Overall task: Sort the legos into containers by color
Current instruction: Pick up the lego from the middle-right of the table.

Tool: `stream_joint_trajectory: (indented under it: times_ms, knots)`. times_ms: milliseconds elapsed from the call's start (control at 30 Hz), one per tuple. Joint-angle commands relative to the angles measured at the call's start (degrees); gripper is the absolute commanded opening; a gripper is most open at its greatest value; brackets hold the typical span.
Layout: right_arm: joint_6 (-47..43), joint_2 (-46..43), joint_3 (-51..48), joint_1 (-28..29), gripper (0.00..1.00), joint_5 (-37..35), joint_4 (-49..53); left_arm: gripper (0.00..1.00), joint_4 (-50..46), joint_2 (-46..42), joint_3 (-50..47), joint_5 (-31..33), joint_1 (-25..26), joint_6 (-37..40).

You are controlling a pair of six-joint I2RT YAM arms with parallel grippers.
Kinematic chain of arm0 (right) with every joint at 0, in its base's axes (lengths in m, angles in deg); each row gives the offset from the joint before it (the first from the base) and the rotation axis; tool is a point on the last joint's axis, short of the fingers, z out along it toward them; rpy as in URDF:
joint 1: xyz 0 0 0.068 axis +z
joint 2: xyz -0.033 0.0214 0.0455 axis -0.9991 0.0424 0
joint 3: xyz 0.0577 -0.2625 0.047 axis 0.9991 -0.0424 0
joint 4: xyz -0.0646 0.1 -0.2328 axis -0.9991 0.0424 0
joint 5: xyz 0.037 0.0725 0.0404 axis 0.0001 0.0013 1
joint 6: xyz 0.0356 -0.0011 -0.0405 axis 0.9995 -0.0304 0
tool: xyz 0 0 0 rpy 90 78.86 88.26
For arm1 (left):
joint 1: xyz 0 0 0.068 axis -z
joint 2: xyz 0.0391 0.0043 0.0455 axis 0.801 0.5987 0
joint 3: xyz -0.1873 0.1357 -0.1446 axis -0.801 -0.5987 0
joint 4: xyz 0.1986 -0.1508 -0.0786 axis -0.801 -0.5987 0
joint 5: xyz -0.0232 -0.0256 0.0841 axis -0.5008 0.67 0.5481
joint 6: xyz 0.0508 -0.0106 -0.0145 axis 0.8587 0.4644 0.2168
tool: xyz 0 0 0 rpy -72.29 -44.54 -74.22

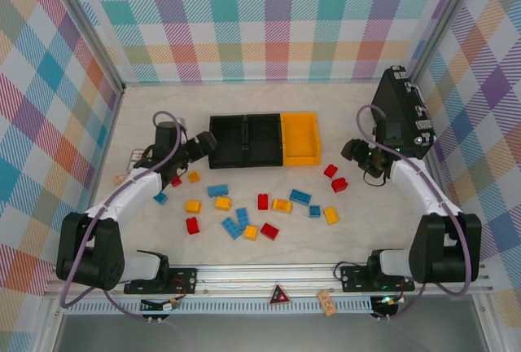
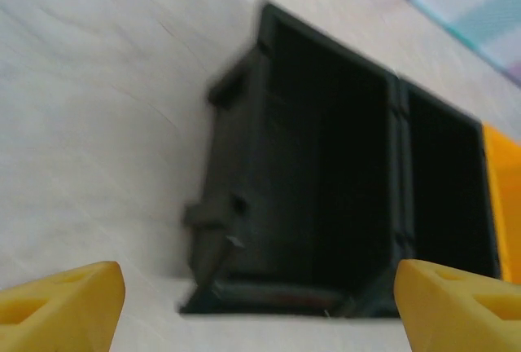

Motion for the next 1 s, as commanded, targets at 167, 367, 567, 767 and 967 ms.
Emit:
stream_joint_trajectory:
  times_ms: [167, 367, 567, 767, 967]
  knots:
    - [10.5, 4.5, -1.3, 6.2, 0.74, 0.7, 9.1, 0.83, -2.4, 2.2, 1.6, 3.2, 16.9, 1.2]
    - [14.1, 7.5, -0.2, 7.8, 0.74, -4.3, 10.0, 0.83, -3.6, 6.0, 4.2, 3.8, 21.7, 2.9]
    - [15.2, 11.5, 1.1, 8.3, 0.75, -3.2, 6.3, 0.84, -2.4, 7.9, 4.5, 2.9, 22.5, 2.7]
    - [15.5, 14.4, 1.9, 8.9, 0.73, -3.9, 5.4, 0.84, -2.7, 9.5, 5.3, 3.7, 23.5, 2.5]
    - [15.0, 15.3, 1.3, 8.9, 0.60, -4.3, 5.1, 0.84, -3.4, 11.6, 6.9, 3.0, 23.8, 2.8]
